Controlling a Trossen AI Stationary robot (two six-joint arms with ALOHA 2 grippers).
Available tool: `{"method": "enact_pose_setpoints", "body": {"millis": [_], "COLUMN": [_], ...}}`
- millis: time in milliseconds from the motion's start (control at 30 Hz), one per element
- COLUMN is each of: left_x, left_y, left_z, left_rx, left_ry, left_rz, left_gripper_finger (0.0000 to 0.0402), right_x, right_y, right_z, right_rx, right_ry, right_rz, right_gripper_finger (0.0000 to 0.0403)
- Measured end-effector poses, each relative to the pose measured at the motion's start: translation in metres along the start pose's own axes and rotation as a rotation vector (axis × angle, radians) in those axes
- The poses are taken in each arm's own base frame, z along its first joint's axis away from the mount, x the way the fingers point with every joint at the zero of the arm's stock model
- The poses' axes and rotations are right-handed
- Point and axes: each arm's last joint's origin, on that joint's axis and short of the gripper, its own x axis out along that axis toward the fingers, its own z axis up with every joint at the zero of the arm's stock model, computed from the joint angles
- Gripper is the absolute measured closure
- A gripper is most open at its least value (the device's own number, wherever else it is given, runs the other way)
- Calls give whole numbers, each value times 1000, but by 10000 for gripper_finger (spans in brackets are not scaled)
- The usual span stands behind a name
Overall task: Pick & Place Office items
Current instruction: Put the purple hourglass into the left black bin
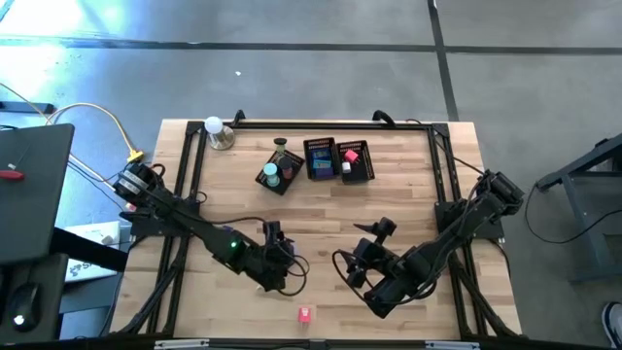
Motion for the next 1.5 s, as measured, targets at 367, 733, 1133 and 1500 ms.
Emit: {"method": "enact_pose_setpoints", "body": {"millis": [367, 733, 1133, 1500], "left_x": [7, 32, 30, 30], "left_y": [4, -1, -3, -3], "left_z": [-2, -12, -13, -12], "left_rx": [1, 25, 29, 23], "left_ry": [45, 117, 114, 114], "left_rz": [-14, 4, -4, -7], "left_gripper_finger": [142, 142, 142, 201], "right_x": [1, 1, 1, 1], "right_y": [0, 0, 0, 0], "right_z": [0, 1, 1, 1], "right_rx": [2, 5, 4, 4], "right_ry": [-2, -5, -5, -1], "right_rz": [-4, -1, -1, 1], "right_gripper_finger": [56, 56, 56, 56]}}
